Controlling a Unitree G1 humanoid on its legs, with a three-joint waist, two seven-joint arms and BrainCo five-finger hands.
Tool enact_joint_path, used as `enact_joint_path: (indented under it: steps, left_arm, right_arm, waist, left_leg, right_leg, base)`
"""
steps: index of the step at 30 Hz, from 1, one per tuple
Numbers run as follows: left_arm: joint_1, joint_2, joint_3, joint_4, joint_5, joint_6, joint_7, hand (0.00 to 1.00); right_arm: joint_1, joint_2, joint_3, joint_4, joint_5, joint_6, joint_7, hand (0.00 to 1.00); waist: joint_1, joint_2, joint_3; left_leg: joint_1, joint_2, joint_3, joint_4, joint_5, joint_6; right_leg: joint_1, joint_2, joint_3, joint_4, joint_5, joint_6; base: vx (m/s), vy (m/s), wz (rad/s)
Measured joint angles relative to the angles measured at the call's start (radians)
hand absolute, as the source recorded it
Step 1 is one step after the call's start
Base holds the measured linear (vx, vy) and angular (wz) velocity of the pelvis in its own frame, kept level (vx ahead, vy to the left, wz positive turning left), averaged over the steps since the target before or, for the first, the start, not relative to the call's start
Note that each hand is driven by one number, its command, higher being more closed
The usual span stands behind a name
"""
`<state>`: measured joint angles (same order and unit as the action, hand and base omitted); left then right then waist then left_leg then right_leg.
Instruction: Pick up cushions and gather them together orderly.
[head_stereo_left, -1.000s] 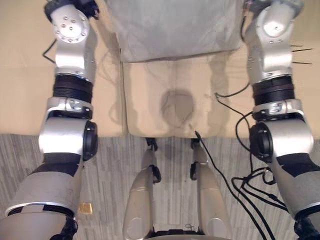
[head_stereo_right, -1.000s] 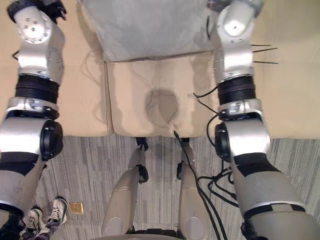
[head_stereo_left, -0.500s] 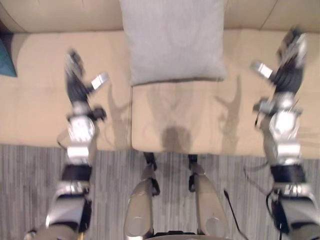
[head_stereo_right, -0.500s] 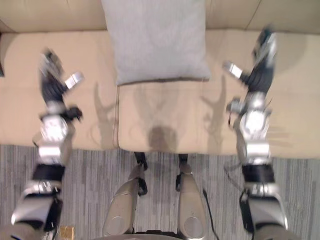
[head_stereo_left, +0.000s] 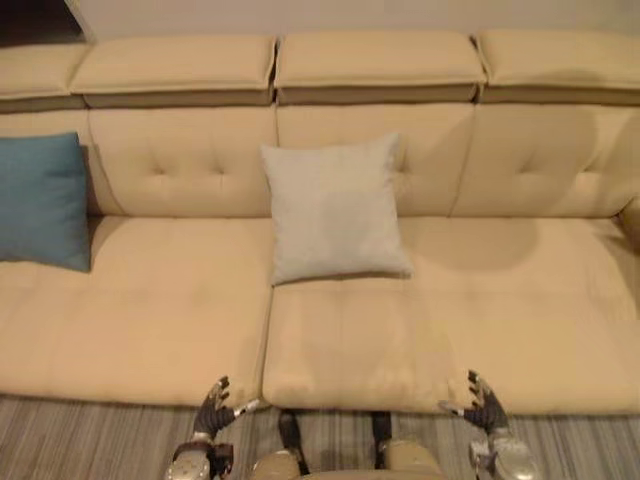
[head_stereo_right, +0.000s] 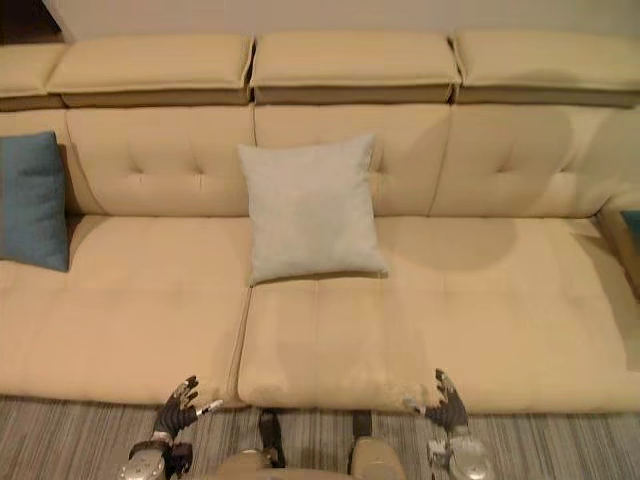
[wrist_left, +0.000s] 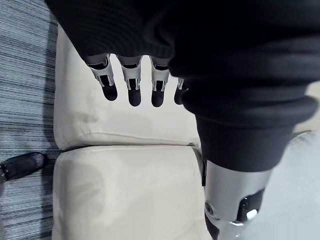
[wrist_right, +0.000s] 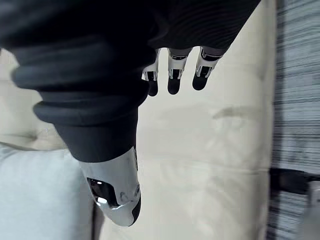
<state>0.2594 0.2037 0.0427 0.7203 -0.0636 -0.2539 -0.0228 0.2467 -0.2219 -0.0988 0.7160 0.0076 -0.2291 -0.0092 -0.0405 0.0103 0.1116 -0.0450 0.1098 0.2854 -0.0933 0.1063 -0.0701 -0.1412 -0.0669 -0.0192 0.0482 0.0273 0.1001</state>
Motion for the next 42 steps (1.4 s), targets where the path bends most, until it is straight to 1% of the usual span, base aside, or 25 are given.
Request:
enact_joint_path:
  steps: [5, 6, 7, 8, 9, 10, 12, 14, 15, 16, 17, 18, 19, 20, 21, 23, 24, 26, 28, 32, 38, 39, 40, 41, 42]
  left_arm:
    - [-0.003, 0.025, 0.003, -0.005, 0.019, 0.003, -0.001, 0.0]
    - [-0.02, 0.043, 0.003, -0.017, 0.019, 0.004, -0.001, 0.0]
    - [-0.026, 0.044, 0.012, -0.049, 0.018, 0.003, 0.002, 0.0]
    - [-0.034, 0.043, 0.012, -0.051, 0.018, 0.003, 0.003, 0.0]
    - [-0.044, 0.052, 0.01, -0.061, 0.019, 0.004, 0.002, 0.0]
    - [-0.036, 0.052, 0.01, -0.072, 0.019, 0.004, 0.002, 0.0]
    - [-0.01, 0.052, 0.013, -0.1, 0.019, 0.007, 0.003, 0.0]
    - [0.004, 0.036, 0.031, -0.12, 0.02, 0.012, 0.004, 0.0]
    - [-0.002, 0.007, 0.047, -0.124, 0.019, 0.016, 0.008, 0.0]
    - [-0.003, -0.022, 0.045, -0.129, 0.019, 0.018, 0.008, 0.0]
    - [-0.003, -0.027, 0.042, -0.132, 0.019, 0.017, 0.009, 0.0]
    - [-0.004, -0.035, 0.037, -0.121, 0.019, 0.024, 0.008, 0.0]
    - [-0.016, -0.045, 0.037, -0.116, 0.018, 0.033, 0.009, 0.0]
    - [-0.021, -0.048, 0.037, -0.117, 0.018, 0.033, 0.009, 0.0]
    - [-0.018, -0.046, 0.038, -0.118, 0.018, 0.032, 0.009, 0.0]
    - [-0.011, -0.047, 0.038, -0.119, 0.018, 0.032, 0.009, 0.0]
    - [-0.005, -0.048, 0.039, -0.121, 0.018, 0.032, 0.009, 0.0]
    - [0.014, -0.05, 0.04, -0.122, 0.017, 0.031, 0.009, 0.0]
    - [0.022, -0.052, 0.04, -0.122, 0.017, 0.032, 0.009, 0.0]
    - [-0.004, -0.052, 0.038, -0.122, 0.017, 0.032, 0.006, 0.0]
    - [-0.05, -0.041, 0.016, -0.134, 0.018, 0.033, 0.003, 0.0]
    - [-0.05, -0.04, 0.008, -0.141, 0.017, 0.033, 0.004, 0.0]
    - [-0.046, -0.034, 0.002, -0.165, 0.017, 0.033, 0.003, 0.0]
    - [-0.048, -0.034, -0.002, -0.166, 0.017, 0.034, 0.003, 0.0]
    - [-0.067, -0.038, -0.013, -0.172, 0.017, 0.04, 0.003, 0.0]
  right_arm:
    - [-0.026, -0.003, 0.013, 0.015, -0.02, 0.014, 0.013, 0.0]
    - [-0.036, -0.003, 0.032, 0.003, -0.021, 0.013, 0.013, 0.0]
    - [-0.052, -0.01, 0.052, 0.011, -0.021, 0.014, 0.014, 0.0]
    - [-0.065, -0.008, 0.058, 0.016, -0.021, 0.021, 0.013, 0.0]
    - [-0.046, -0.006, 0.069, 0.017, -0.021, 0.023, 0.015, 0.0]
    - [-0.023, 0.002, 0.074, 0.017, -0.023, 0.022, 0.015, 0.0]
    - [-0.009, 0.001, 0.096, 0.017, -0.028, 0.021, 0.018, 0.0]
    - [-0.026, 0.0, 0.099, 0.015, -0.032, 0.021, 0.02, 0.0]
    - [-0.048, -0.016, 0.096, 0.015, -0.04, 0.021, 0.016, 0.0]
    - [-0.06, -0.028, 0.091, 0.006, -0.039, 0.021, 0.01, 0.0]
    - [-0.07, -0.03, 0.09, 0.004, -0.039, 0.02, 0.008, 0.0]
    - [-0.105, -0.04, 0.084, 0.009, -0.039, 0.021, 0.007, 0.0]
    - [-0.116, -0.05, 0.075, 0.012, -0.038, 0.024, 0.005, 0.0]
    - [-0.116, -0.049, 0.057, 0.013, -0.038, 0.03, 0.003, 0.0]
    - [-0.1, -0.047, 0.037, 0.012, -0.038, 0.04, -0.004, 0.0]
    - [-0.095, -0.051, 0.018, 0.012, -0.038, 0.041, -0.008, 0.0]
    - [-0.096, -0.056, 0.017, 0.011, -0.038, 0.041, -0.008, 0.0]
    - [-0.103, -0.059, 0.017, 0.006, -0.038, 0.041, -0.007, 0.0]
    - [-0.109, -0.059, 0.015, 0.005, -0.038, 0.042, -0.007, 0.0]
    - [-0.083, -0.052, -0.031, 0.005, -0.038, 0.042, -0.007, 0.0]
    - [-0.088, -0.019, -0.068, -0.013, -0.004, 0.042, -0.008, 0.0]
    - [-0.094, -0.012, -0.063, -0.024, 0.003, 0.041, -0.008, 0.0]
    - [-0.119, -0.001, -0.059, -0.024, 0.016, 0.042, -0.009, 0.0]
    - [-0.127, 0.0, -0.059, -0.024, 0.024, 0.042, -0.01, 0.0]
    - [-0.145, 0.0, -0.06, -0.023, 0.032, 0.043, -0.013, 0.0]
  waist:
    - [0.004, -0.036, 0.002]
    - [0.0, -0.051, 0.005]
    - [0.001, -0.034, 0.018]
    - [-0.002, -0.03, 0.027]
    - [-0.002, -0.024, 0.036]
    - [0.001, -0.022, 0.037]
    - [0.006, -0.044, 0.026]
    - [0.023, -0.066, 0.013]
    - [0.038, -0.062, 0.008]
    - [0.062, -0.031, 0.002]
    - [0.068, -0.026, 0.006]
    - [0.065, 0.003, 0.024]
    - [0.053, 0.03, 0.043]
    - [0.044, 0.024, 0.056]
    - [0.048, 0.019, 0.056]
    - [0.046, 0.015, 0.056]
    - [0.049, 0.016, 0.055]
    - [0.055, 0.021, 0.053]
    - [0.054, 0.041, 0.045]
    - [0.043, 0.027, 0.036]
    - [0.004, 0.023, 0.032]
    - [0.004, 0.024, 0.032]
    - [0.003, 0.019, 0.034]
    - [-0.001, 0.022, 0.037]
    - [-0.009, 0.028, 0.046]
  left_leg:
    - [-0.012, -0.017, 0.087, 0.024, -0.008, 0.014]
    - [-0.067, -0.019, 0.098, 0.1, -0.023, 0.046]
    - [-0.118, 0.03, 0.101, 0.167, -0.05, 0.069]
    - [-0.126, 0.041, 0.101, 0.183, -0.052, 0.071]
    - [-0.126, 0.054, 0.078, 0.211, -0.056, 0.077]
    - [-0.119, 0.052, 0.053, 0.229, -0.06, 0.082]
    - [-0.128, 0.053, 0.03, 0.259, -0.055, 0.077]
    - [-0.177, 0.056, 0.015, 0.29, -0.036, 0.061]
    - [-0.219, 0.073, 0.005, 0.288, 0.003, 0.046]
    - [-0.251, 0.1, 0.004, 0.252, 0.022, 0.031]
    - [-0.264, 0.103, 0.001, 0.232, 0.021, 0.03]
    - [-0.29, 0.106, -0.041, 0.187, 0.018, -0.001]
    - [-0.292, 0.117, -0.063, 0.162, -0.002, -0.033]
    - [-0.288, 0.114, -0.064, 0.145, -0.018, -0.055]
    - [-0.272, 0.101, -0.065, 0.2, -0.017, -0.046]
    - [-0.261, 0.074, -0.067, 0.337, -0.037, -0.025]
    - [-0.248, 0.064, -0.076, 0.402, -0.053, -0.005]
    - [-0.186, 0.045, -0.123, 0.431, -0.159, -0.015]
    - [-0.13, 0.043, -0.143, 0.334, -0.185, -0.037]
    - [-0.092, 0.029, -0.106, 0.279, -0.196, -0.023]
    - [-0.076, 0.027, 0.052, 0.317, -0.233, 0.007]
    - [-0.075, 0.04, 0.088, 0.334, -0.25, 0.012]
    - [-0.062, 0.07, 0.183, 0.344, -0.271, 0.017]
    - [-0.059, 0.08, 0.217, 0.35, -0.279, 0.017]
    - [-0.034, 0.097, 0.286, 0.366, -0.292, 0.012]
  right_leg:
    - [-0.047, -0.005, 0.09, 0.008, 0.044, 0.042]
    - [-0.088, -0.022, 0.109, 0.024, 0.078, 0.058]
    - [-0.124, -0.008, 0.1, 0.093, 0.075, 0.065]
    - [-0.158, -0.005, 0.086, 0.207, 0.022, 0.027]
    - [-0.197, -0.013, 0.04, 0.502, -0.091, -0.022]
    - [-0.173, -0.035, 0.033, 0.707, -0.157, -0.009]
    - [-0.113, -0.053, 0.056, 0.841, -0.197, 0.032]
    - [-0.052, -0.054, 0.08, 0.824, -0.217, 0.05]
    - [-0.018, -0.032, 0.068, 0.695, -0.311, 0.044]
    - [-0.013, -0.008, 0.037, 0.592, -0.356, 0.007]
    - [-0.013, 0.005, 0.024, 0.552, -0.376, -0.014]
    - [-0.003, 0.027, 0.007, 0.466, -0.418, -0.054]
    - [-0.004, 0.036, -0.017, 0.448, -0.392, -0.068]
    - [-0.01, 0.036, -0.03, 0.438, -0.374, -0.084]
    - [-0.025, 0.017, -0.036, 0.435, -0.363, -0.106]
    - [-0.041, 0.0, -0.027, 0.421, -0.344, -0.11]
    - [-0.054, 0.0, -0.01, 0.407, -0.325, -0.106]
    - [-0.094, 0.015, 0.046, 0.372, -0.275, -0.079]
    - [-0.112, 0.036, 0.071, 0.354, -0.244, -0.06]
    - [-0.084, 0.03, 0.11, 0.255, -0.171, -0.032]
    - [-0.097, 0.05, 0.266, 0.14, -0.056, 0.002]
    - [-0.12, 0.062, 0.27, 0.123, -0.011, 0.0]
    - [-0.148, 0.057, 0.175, 0.1, 0.025, -0.037]
    - [-0.153, 0.044, 0.116, 0.101, 0.004, -0.077]
    - [-0.182, 0.001, -0.066, 0.136, -0.034, -0.14]
  base:
    - [-0.04, 0.039, -0.52]
    - [-0.07, 0.011, -0.43]
    - [-0.08, 0.003, -0.35]
    - [-0.11, -0.026, -0.04]
    - [-0.11, -0.048, 0.41]
    - [-0.12, -0.073, 0.5]
    - [-0.19, -0.161, 0.39]
    - [-0.26, -0.192, 0.17]
    - [-0.39, -0.235, -0.14]
    - [-0.42, -0.24, -0.21]
    - [-0.41, -0.211, -0.23]
    - [-0.35, -0.158, 0.05]
    - [-0.34, -0.111, 0.28]
    - [-0.41, -0.077, 0.4]
    - [-0.39, -0.072, 0.27]
    - [-0.31, -0.087, -0.01]
    - [-0.21, -0.042, -0.34]
    - [-0.14, 0.032, -0.56]
    - [-0.08, 0.064, -0.52]
    - [-0.07, 0.122, -0.37]
    - [-0.01, 0.129, -0.84]
    - [-0.02, 0.078, -2.15]
    - [-0.03, 0.021, -1.97]
    - [-0.04, -0.007, -1.93]
    - [-0.03, 0.021, -1.91]
